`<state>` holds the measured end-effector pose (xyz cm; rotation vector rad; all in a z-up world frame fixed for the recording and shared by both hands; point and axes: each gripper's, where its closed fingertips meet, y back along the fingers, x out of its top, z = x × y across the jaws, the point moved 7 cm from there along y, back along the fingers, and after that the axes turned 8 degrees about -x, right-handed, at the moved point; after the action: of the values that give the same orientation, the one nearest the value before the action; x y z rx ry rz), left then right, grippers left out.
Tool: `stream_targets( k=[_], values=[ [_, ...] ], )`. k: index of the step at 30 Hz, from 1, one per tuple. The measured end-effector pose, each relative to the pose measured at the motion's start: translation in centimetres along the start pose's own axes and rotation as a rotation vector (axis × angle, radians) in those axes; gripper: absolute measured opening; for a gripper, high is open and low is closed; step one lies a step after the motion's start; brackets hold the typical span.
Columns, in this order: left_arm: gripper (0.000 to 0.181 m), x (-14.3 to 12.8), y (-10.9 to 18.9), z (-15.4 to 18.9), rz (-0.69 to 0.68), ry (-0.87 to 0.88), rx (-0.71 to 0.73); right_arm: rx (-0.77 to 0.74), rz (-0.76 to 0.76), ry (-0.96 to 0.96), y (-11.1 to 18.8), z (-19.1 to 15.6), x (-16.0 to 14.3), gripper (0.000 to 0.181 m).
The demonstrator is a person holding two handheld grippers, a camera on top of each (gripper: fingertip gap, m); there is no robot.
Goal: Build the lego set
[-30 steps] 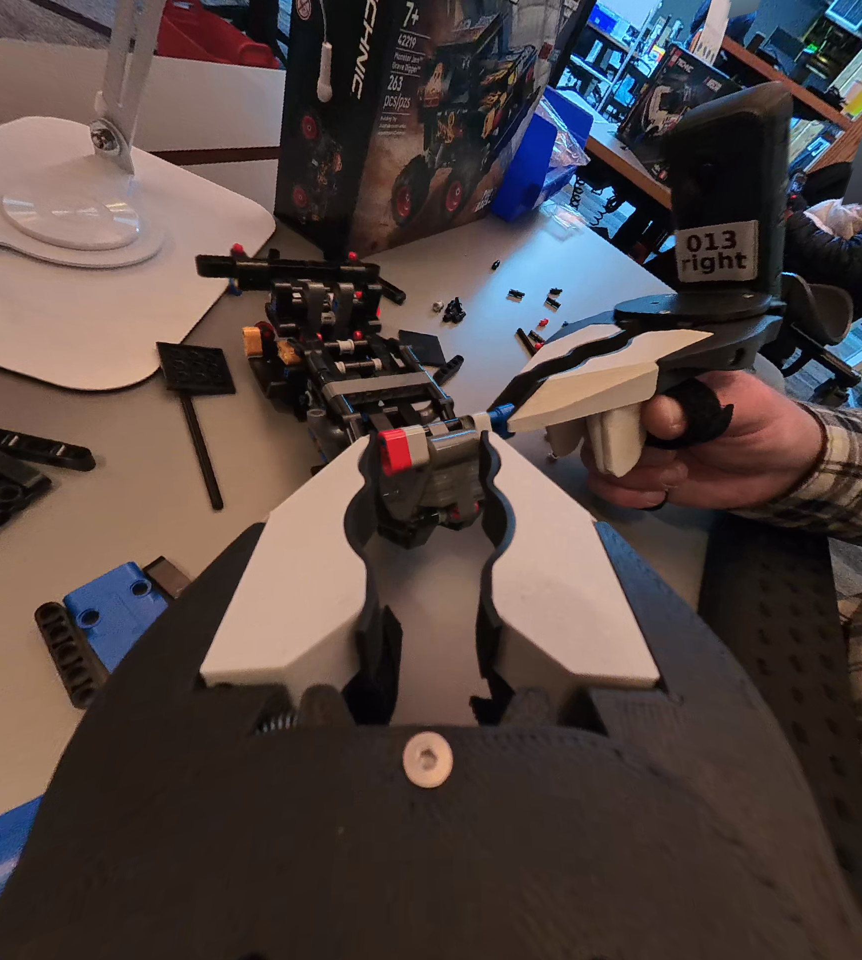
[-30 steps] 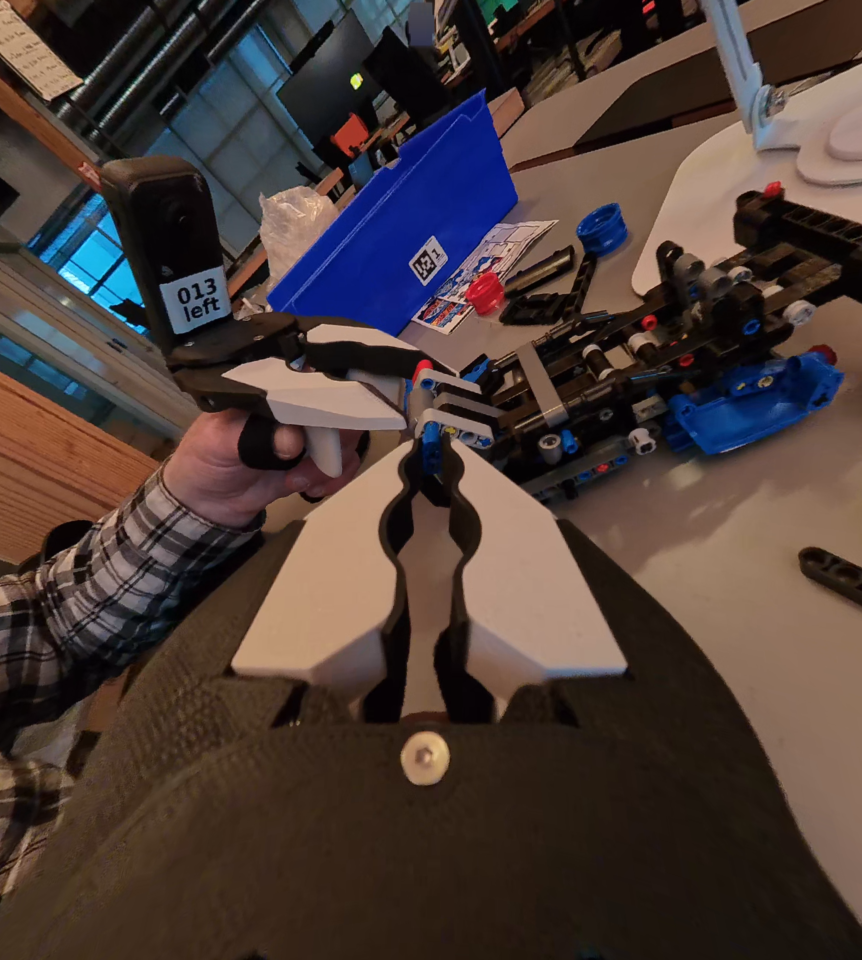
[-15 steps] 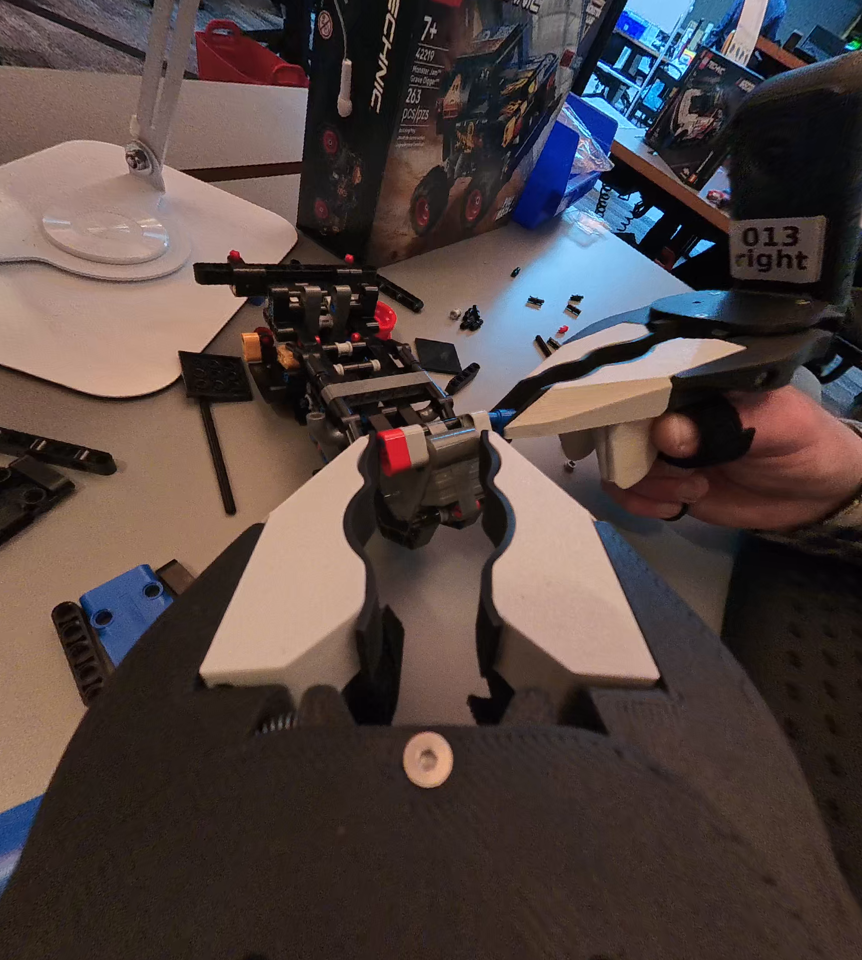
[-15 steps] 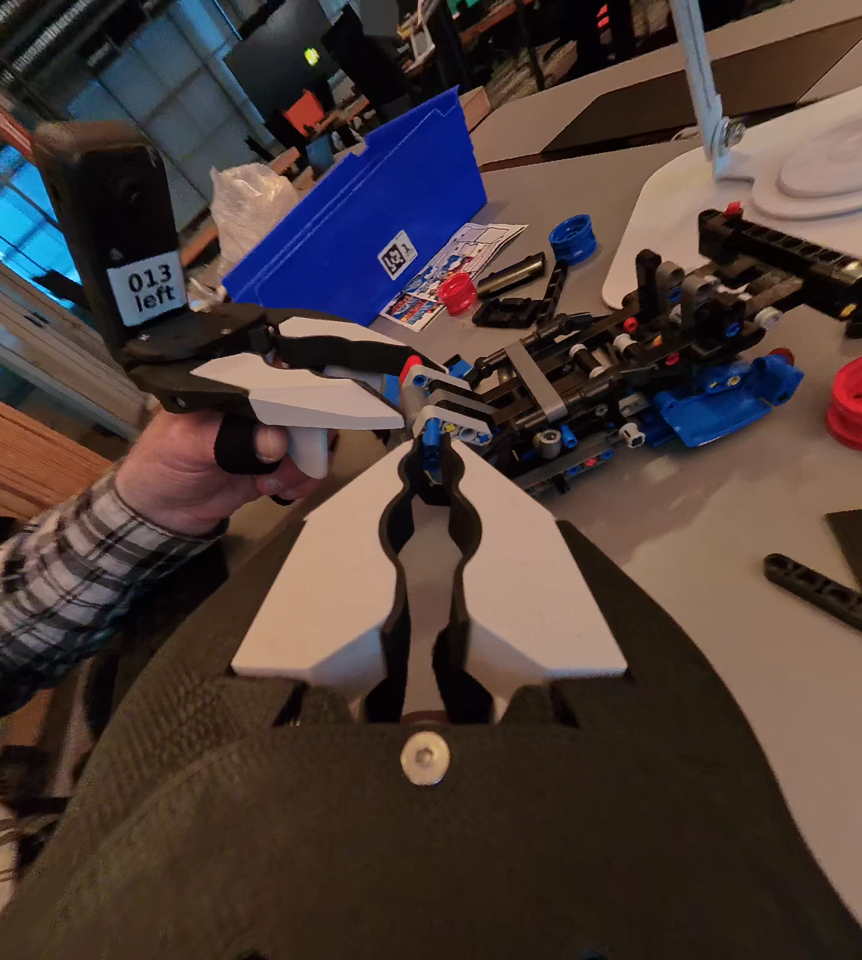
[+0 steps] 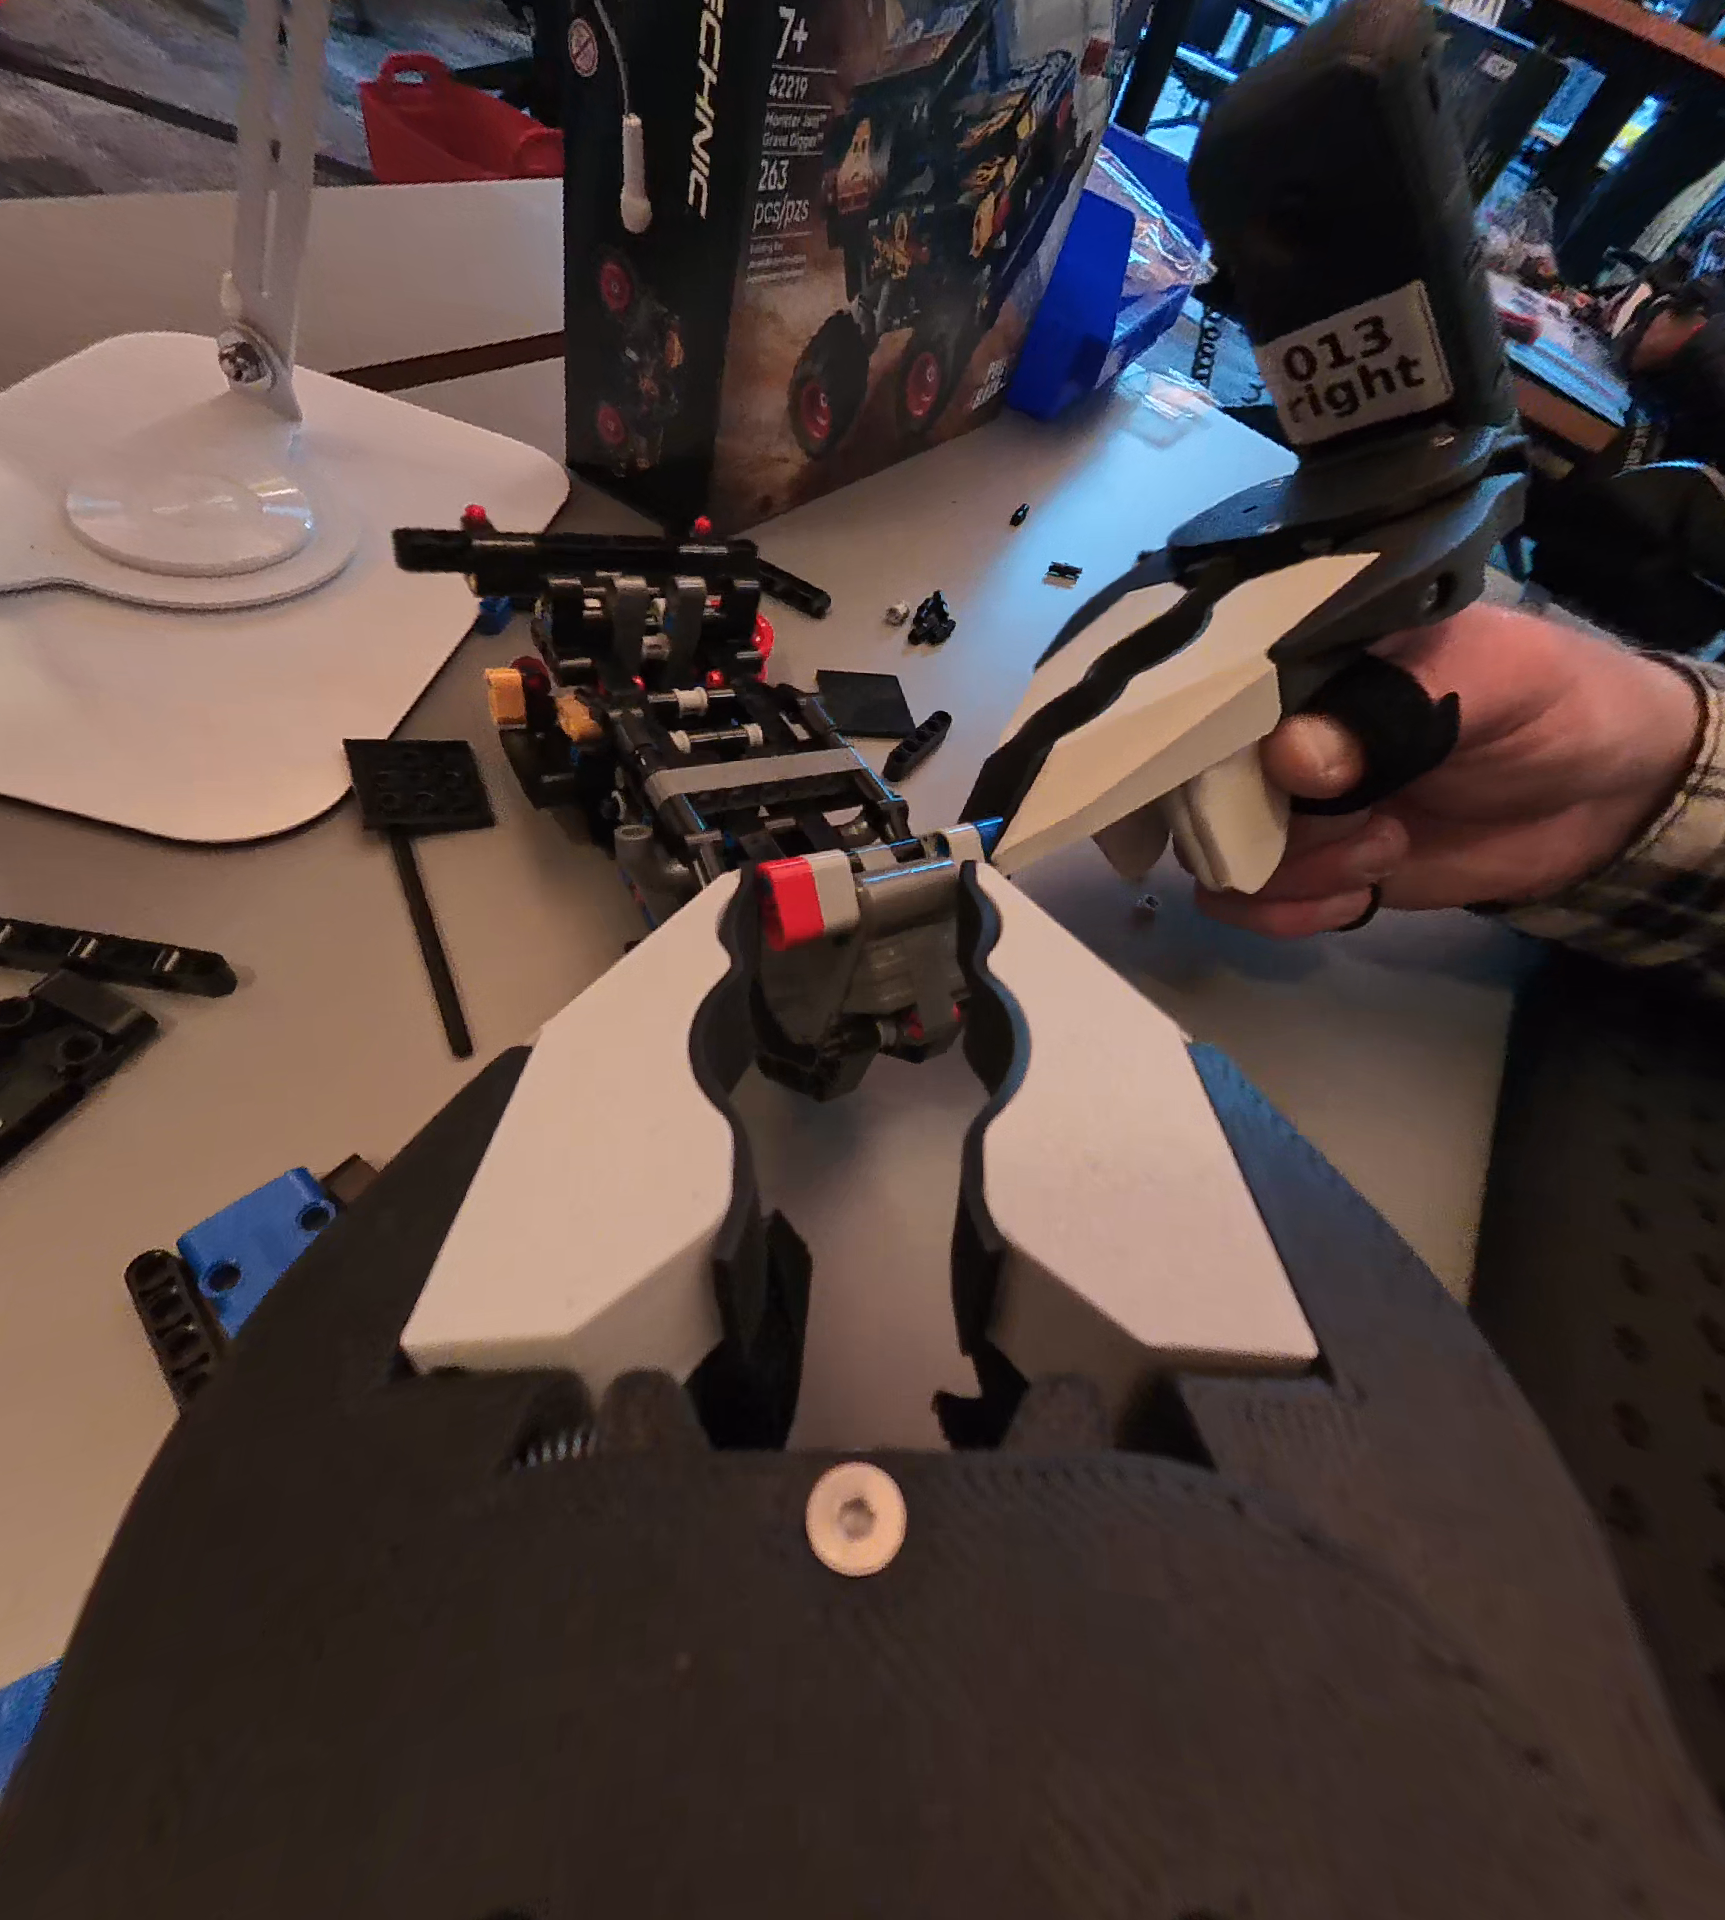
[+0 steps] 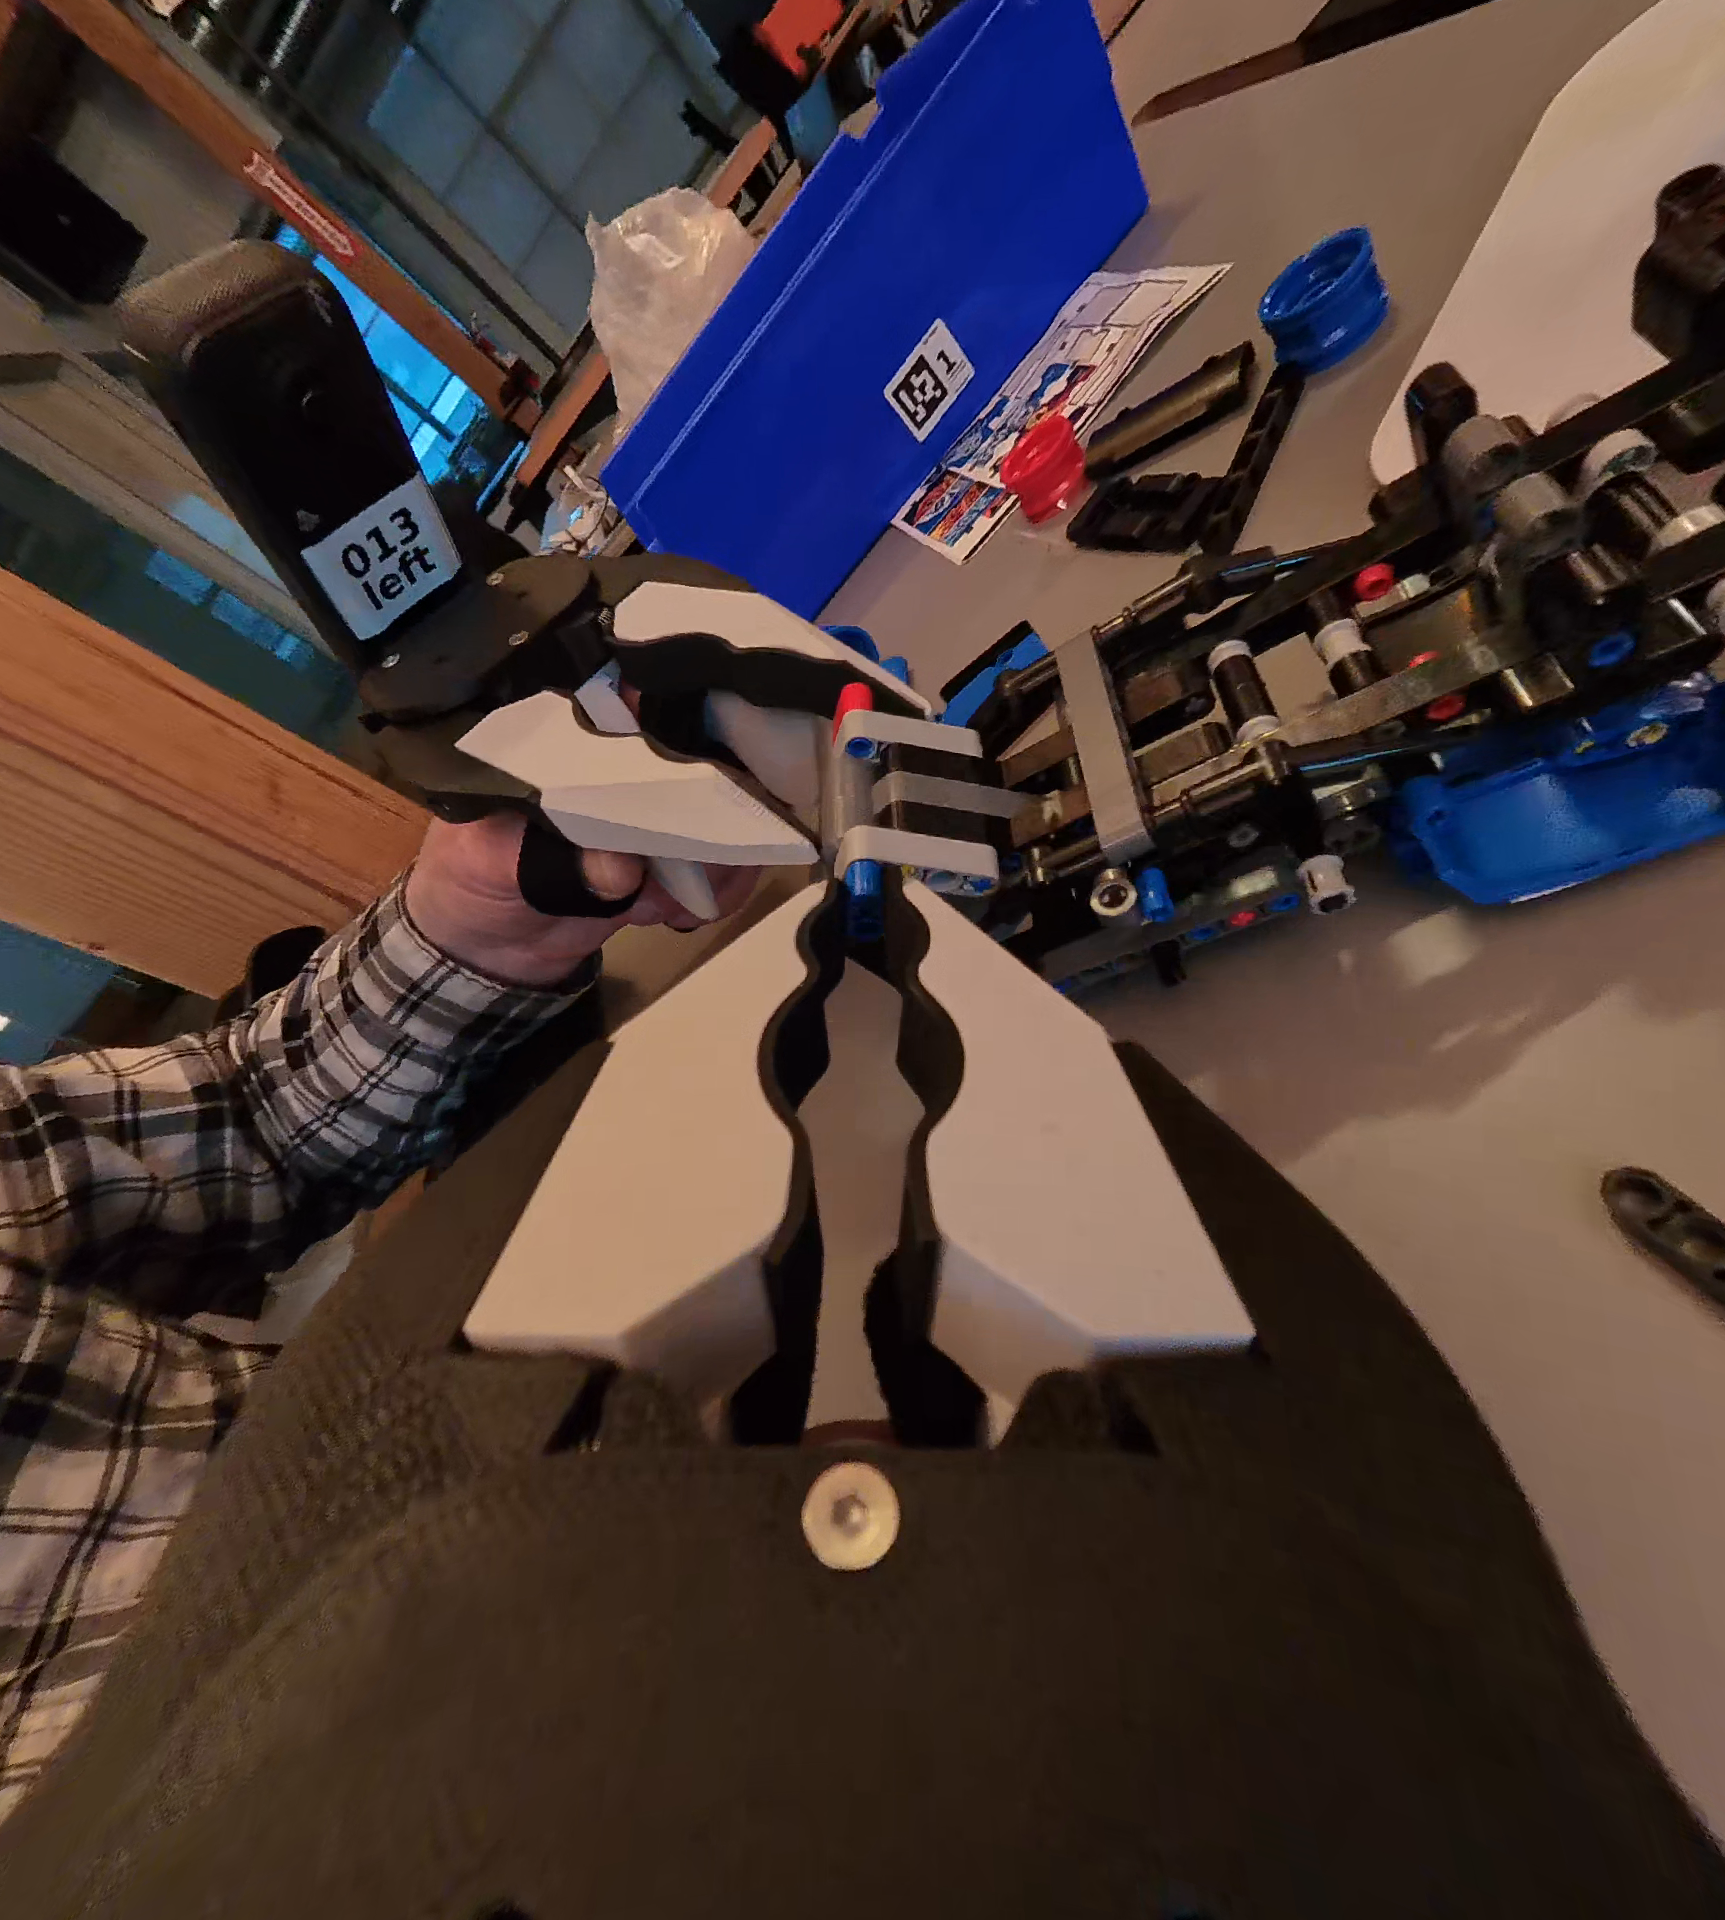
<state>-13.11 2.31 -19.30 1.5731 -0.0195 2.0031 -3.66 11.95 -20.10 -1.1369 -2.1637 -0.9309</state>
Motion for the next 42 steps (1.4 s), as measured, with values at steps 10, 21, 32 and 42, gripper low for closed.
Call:
stream_targets(
  k=[10,21,32,42],
  values=[
    [0.033,0.0,-0.1,0.1,0.006,-0.011,0.005,0.042,0.023,-0.08,0.3,0.4,-0.2,0.008],
    [0.029,0.0,-0.3,0.5,0.006,-0.02,0.001,0.051,0.007,-0.066,0.8,0.7,-0.8,0.009],
    [0.03,-0.1,-0.2,0.3,0.02,-0.001,-0.006,0.105,0.024,-0.149,0.5,1.0,-0.9,0.004],
    [0.031,-0.2,-0.1,0.2,0.028,0.011,-0.009,0.166,0.022,-0.236,0.3,1.1,-1.0,0.004]
  ],
)
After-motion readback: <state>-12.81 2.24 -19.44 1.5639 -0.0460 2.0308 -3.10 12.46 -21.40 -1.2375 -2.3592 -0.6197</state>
